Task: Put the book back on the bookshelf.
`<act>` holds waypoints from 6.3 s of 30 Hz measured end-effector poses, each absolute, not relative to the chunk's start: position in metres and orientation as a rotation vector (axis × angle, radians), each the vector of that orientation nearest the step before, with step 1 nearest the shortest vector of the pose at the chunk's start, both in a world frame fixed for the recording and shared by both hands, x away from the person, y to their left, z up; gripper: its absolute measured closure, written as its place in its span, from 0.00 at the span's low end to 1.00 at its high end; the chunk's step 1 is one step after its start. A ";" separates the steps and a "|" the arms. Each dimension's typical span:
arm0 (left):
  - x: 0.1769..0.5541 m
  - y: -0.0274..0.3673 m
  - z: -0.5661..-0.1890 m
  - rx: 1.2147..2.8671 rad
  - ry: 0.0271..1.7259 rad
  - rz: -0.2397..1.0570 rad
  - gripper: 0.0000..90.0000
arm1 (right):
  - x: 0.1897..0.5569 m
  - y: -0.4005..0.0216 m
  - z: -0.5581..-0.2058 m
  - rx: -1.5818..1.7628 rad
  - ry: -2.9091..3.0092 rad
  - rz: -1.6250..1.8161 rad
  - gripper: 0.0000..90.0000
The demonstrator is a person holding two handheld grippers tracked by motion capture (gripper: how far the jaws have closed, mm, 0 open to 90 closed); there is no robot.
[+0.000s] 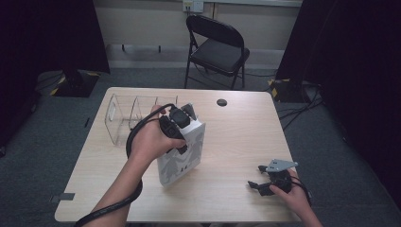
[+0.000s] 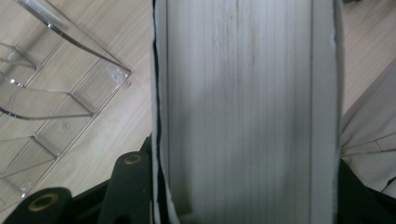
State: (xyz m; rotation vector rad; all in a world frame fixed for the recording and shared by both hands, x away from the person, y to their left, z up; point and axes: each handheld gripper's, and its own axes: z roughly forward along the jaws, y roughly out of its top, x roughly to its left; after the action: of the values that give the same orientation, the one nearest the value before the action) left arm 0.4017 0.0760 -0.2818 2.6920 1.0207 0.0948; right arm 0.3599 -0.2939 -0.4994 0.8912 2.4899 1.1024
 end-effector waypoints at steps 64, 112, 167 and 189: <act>0.401 0.148 -0.282 2.628 1.295 0.129 0.59 | 0.360 -0.294 -0.499 0.891 2.488 1.102 0.21; 0.424 0.168 -0.287 2.465 1.545 0.168 0.59 | 0.360 -0.294 -0.499 0.892 2.490 1.103 0.21; 0.458 0.143 -0.277 2.269 1.794 0.233 0.59 | 0.360 -0.294 -0.499 0.889 2.489 1.104 0.21; 0.473 0.133 -0.275 2.239 1.859 0.233 0.59 | 0.360 -0.294 -0.499 0.886 2.494 1.100 0.21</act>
State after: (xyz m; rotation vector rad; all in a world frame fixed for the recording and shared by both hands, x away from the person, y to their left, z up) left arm 0.4726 0.1330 -0.2751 2.2386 1.8593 0.2327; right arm 0.3599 -0.2941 -0.4993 0.8861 2.4937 1.1003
